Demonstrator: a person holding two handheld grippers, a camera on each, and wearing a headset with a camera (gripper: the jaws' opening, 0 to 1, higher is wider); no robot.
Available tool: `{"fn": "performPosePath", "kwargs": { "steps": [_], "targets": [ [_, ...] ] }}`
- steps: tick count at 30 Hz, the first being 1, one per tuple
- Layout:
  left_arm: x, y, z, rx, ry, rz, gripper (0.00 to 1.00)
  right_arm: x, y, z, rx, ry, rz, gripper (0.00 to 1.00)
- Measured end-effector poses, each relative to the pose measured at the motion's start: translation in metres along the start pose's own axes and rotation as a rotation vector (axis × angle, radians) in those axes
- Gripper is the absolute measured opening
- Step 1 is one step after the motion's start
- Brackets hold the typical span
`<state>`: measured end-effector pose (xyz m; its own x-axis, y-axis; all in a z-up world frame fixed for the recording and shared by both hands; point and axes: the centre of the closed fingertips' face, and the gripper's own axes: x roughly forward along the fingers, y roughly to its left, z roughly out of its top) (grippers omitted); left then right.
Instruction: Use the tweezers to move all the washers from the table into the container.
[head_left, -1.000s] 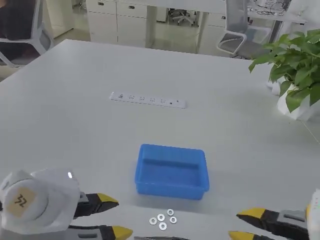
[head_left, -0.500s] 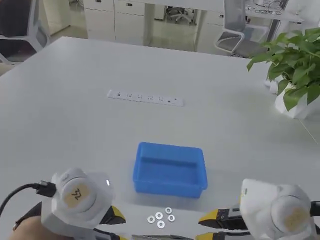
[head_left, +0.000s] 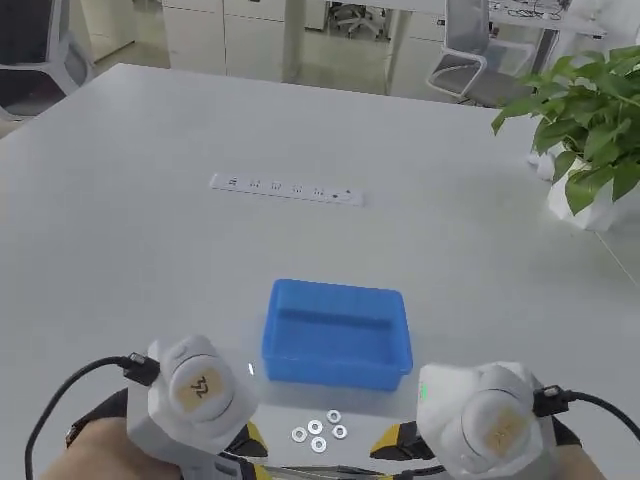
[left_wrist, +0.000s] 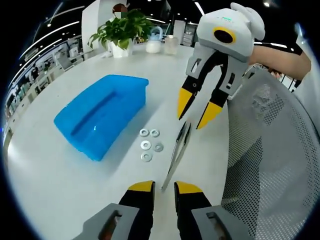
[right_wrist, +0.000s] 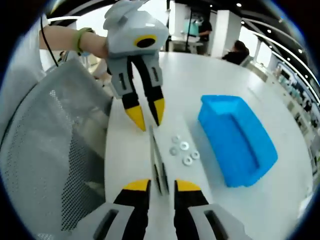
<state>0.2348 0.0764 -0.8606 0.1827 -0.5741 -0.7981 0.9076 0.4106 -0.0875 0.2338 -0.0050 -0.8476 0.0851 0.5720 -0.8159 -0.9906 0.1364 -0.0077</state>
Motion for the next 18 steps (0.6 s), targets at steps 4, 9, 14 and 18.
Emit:
{"fn": "performPosePath", "kwargs": {
  "steps": [4, 9, 14, 18],
  "targets": [
    [0.002, 0.0, -0.001, 0.044, 0.014, 0.004, 0.07, 0.001, -0.001, -0.001, 0.006, -0.001, 0.003, 0.15],
    [0.004, 0.001, 0.001, 0.135, 0.019, 0.026, 0.02, 0.005, 0.002, -0.003, -0.033, 0.01, 0.006, 0.13],
    [0.003, -0.004, 0.0, 0.184, 0.025, 0.018, 0.0, 0.008, 0.004, -0.004, -0.044, 0.012, 0.012, 0.13],
    [-0.004, -0.012, 0.005, 0.225, 0.01, 0.013, 0.0, 0.008, 0.004, -0.002, -0.039, 0.005, 0.012, 0.14]
  ]
}}
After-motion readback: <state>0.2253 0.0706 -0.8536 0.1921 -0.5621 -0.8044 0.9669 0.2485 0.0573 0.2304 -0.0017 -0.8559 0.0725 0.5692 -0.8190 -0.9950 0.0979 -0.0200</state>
